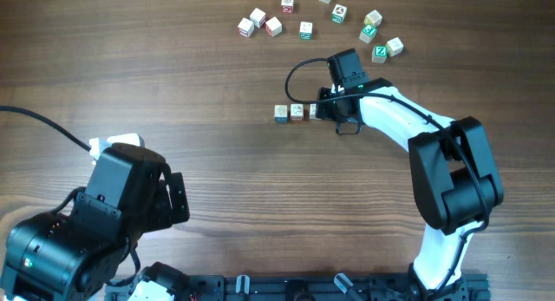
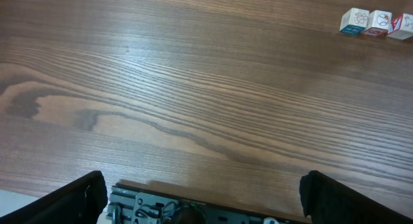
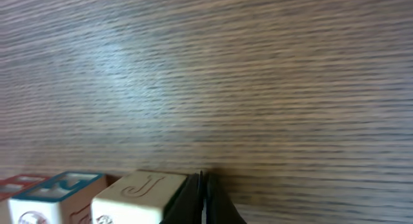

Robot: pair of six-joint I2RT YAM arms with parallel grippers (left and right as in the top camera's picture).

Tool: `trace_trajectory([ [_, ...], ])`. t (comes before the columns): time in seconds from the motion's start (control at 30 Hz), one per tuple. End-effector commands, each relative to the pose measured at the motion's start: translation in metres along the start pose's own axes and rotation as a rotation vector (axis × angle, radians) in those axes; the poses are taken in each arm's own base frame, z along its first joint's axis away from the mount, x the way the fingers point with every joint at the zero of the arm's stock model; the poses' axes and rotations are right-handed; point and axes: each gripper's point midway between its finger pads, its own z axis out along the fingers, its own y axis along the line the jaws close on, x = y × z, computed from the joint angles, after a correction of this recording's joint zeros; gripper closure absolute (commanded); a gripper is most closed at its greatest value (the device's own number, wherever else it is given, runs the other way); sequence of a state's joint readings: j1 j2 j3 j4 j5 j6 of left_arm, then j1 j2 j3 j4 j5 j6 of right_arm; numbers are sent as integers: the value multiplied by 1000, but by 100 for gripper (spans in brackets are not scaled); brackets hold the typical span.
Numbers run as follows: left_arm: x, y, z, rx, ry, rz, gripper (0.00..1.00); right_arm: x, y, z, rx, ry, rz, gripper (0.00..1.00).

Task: Form a horizontal line

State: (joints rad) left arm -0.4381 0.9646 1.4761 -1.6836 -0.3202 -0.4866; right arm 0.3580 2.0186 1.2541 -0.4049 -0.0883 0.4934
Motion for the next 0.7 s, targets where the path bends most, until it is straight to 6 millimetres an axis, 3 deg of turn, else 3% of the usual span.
trace_trajectory([
  [0.0,0,1,0,-3,0,9,0,-1,14,-6,-66,11,-27,96],
  [0.67,0,1,0,-3,0,9,0,-3,25,-7,-123,6,-85,95],
])
